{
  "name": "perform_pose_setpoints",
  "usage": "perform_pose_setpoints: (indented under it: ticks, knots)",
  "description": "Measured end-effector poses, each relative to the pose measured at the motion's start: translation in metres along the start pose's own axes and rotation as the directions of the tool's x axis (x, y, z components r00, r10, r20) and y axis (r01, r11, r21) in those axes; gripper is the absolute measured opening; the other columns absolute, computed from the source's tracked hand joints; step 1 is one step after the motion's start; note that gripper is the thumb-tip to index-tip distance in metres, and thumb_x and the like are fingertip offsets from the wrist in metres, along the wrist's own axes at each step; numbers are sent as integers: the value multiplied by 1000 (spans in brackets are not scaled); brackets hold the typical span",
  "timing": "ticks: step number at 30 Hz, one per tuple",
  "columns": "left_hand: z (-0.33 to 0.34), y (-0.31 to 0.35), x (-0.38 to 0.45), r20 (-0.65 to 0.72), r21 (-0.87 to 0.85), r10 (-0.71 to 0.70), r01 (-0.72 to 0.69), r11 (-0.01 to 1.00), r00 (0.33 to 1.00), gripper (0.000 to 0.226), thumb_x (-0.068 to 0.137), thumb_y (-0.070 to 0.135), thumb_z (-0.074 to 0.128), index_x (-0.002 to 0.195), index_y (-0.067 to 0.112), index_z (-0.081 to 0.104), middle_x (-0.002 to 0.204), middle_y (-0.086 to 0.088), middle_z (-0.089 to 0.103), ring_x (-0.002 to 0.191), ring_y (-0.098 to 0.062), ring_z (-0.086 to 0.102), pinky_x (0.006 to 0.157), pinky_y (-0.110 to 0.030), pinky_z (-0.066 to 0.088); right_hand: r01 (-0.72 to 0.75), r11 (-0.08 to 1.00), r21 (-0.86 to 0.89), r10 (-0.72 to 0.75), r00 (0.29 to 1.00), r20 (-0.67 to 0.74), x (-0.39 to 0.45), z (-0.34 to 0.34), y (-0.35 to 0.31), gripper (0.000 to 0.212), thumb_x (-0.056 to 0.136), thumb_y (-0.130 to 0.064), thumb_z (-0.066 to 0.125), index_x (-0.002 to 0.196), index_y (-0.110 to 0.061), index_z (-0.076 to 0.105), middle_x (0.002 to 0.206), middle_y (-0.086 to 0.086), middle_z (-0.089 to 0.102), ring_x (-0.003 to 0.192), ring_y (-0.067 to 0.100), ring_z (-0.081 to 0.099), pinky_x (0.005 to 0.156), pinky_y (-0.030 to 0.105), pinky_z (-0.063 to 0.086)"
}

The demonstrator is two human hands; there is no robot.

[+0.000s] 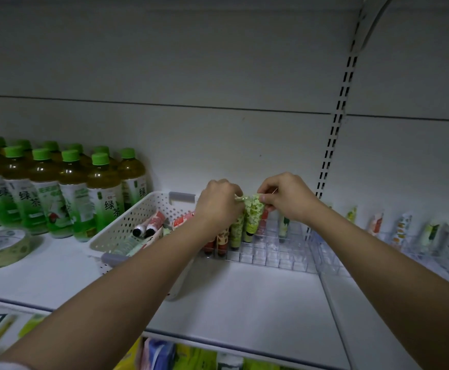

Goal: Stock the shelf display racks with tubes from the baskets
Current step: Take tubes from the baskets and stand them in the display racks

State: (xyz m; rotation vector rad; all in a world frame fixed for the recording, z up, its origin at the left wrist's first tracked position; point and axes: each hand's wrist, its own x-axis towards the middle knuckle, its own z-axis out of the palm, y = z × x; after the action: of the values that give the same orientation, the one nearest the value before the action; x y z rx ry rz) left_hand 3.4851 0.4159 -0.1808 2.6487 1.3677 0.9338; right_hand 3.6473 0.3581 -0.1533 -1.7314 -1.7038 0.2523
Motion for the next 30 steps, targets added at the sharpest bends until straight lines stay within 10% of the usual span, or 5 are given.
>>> perform_pose_setpoints:
  ticks: [13, 24, 30]
  knots:
    - [-37, -52, -88, 398, 102, -306, 289, 952, 865, 69, 93, 64, 33, 153, 33, 16, 159, -9, 20, 146, -37, 14, 114, -58, 18, 11, 992, -126, -3, 998, 65, 5, 23, 0, 12, 92, -6, 65, 87, -14, 72, 88, 4, 71, 66, 13, 65, 57, 14, 45]
    - [-34, -52, -87, 375, 14, -322, 342, 940, 869, 64, 92, 58, 41, 149, 31, 30, 150, -5, 42, 133, -31, 42, 106, -49, 35, -3, 978, -210, 20, 997, 80, -1, 41, -1, 11, 93, -8, 63, 94, -10, 73, 84, 6, 69, 74, 22, 66, 74, 32, 54]
    - [-53, -50, -86, 125, -215, -290, 311, 926, 949, 29, 98, 28, 47, 126, 25, 58, 113, 3, 66, 95, -14, 64, 82, -38, 57, -14, 959, -282, 24, 999, 31, -8, 30, -10, 19, 95, -20, 63, 112, -16, 70, 105, 3, 69, 89, 19, 62, 82, 30, 48]
